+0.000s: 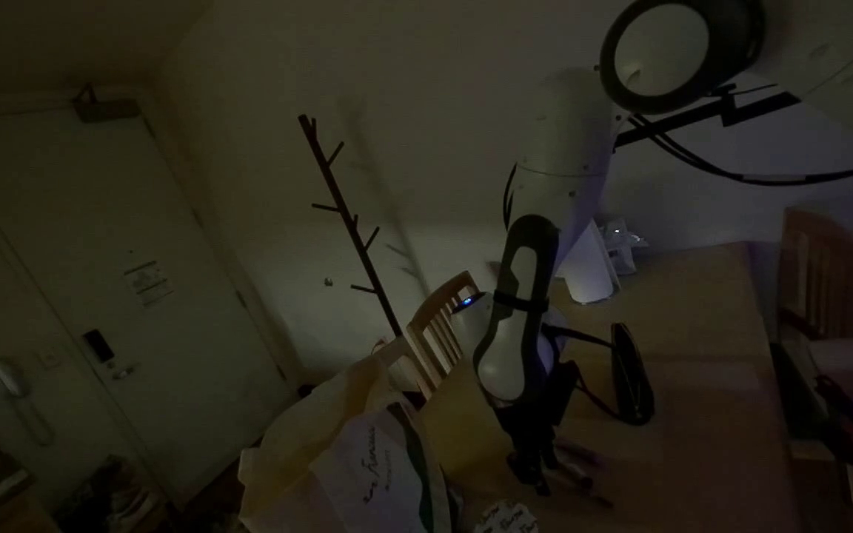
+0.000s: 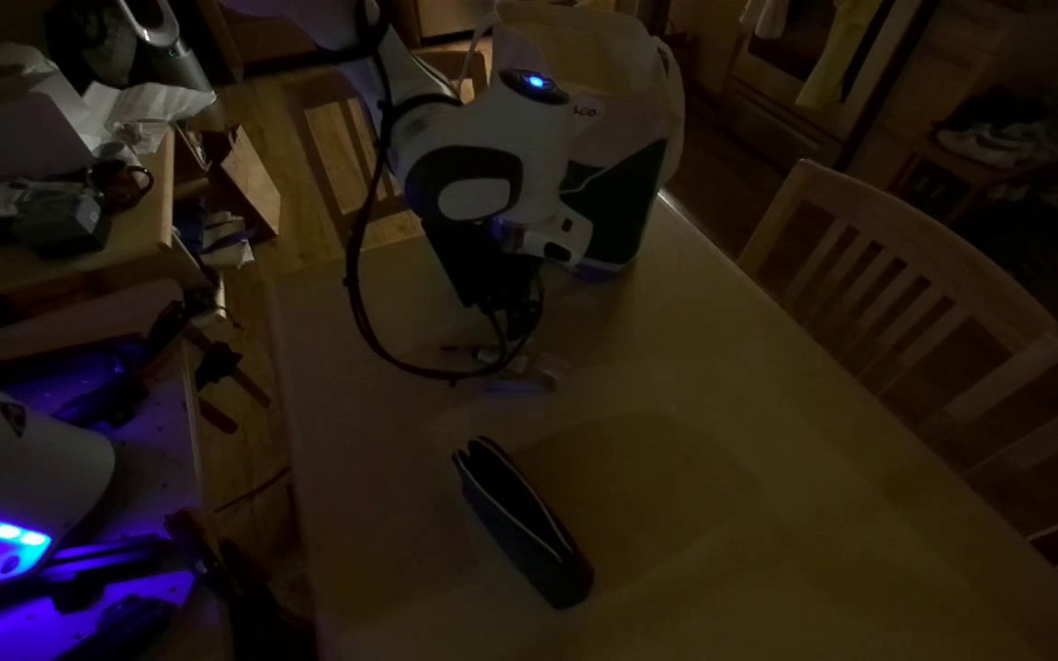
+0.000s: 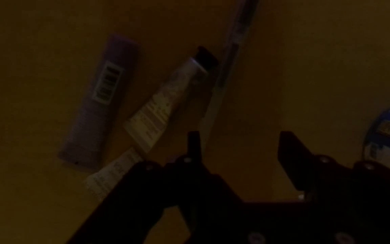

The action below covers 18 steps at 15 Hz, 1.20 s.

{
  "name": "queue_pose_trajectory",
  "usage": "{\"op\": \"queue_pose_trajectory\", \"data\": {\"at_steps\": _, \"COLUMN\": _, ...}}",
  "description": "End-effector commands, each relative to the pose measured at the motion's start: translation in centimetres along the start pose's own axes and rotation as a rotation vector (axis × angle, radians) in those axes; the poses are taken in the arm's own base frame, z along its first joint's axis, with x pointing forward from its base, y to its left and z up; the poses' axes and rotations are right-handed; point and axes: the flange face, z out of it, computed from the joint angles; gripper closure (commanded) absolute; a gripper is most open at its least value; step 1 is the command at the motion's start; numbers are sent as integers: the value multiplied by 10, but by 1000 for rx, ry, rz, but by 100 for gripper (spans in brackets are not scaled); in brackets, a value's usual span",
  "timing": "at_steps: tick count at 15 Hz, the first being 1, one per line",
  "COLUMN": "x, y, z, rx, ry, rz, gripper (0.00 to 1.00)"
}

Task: Pick up the pen and put it in the parse

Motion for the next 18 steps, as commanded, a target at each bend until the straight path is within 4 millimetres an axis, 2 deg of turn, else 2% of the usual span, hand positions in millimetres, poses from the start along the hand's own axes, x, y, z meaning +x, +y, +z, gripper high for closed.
{"op": "queue_pose_trajectory", "data": {"at_steps": 1, "x": 2, "y": 7, "z": 1, "rx": -3, "ry": -8, "rz": 52, "gripper": 8}}
{"op": "queue_pose_trajectory", "data": {"at_steps": 2, "x": 3, "y": 10, "z": 3, "rx": -15, "ry": -15, "rz": 85, "gripper": 1}}
{"op": "queue_pose_trajectory", "data": {"at_steps": 4, "x": 6, "y": 16, "z": 6, "rx": -15, "ry": -20, "rz": 136, "gripper": 0}}
{"op": "queue_pose_trajectory", "data": {"at_steps": 12, "x": 18, "y": 21, "z": 22, "rx": 22, "ry": -22, "rz": 164, "gripper": 0}}
{"op": "queue_pose_trajectory", "data": {"at_steps": 18, "x": 22, "y": 20, "z": 25, "rx": 18, "ry": -25, "rz": 176, "gripper": 0}}
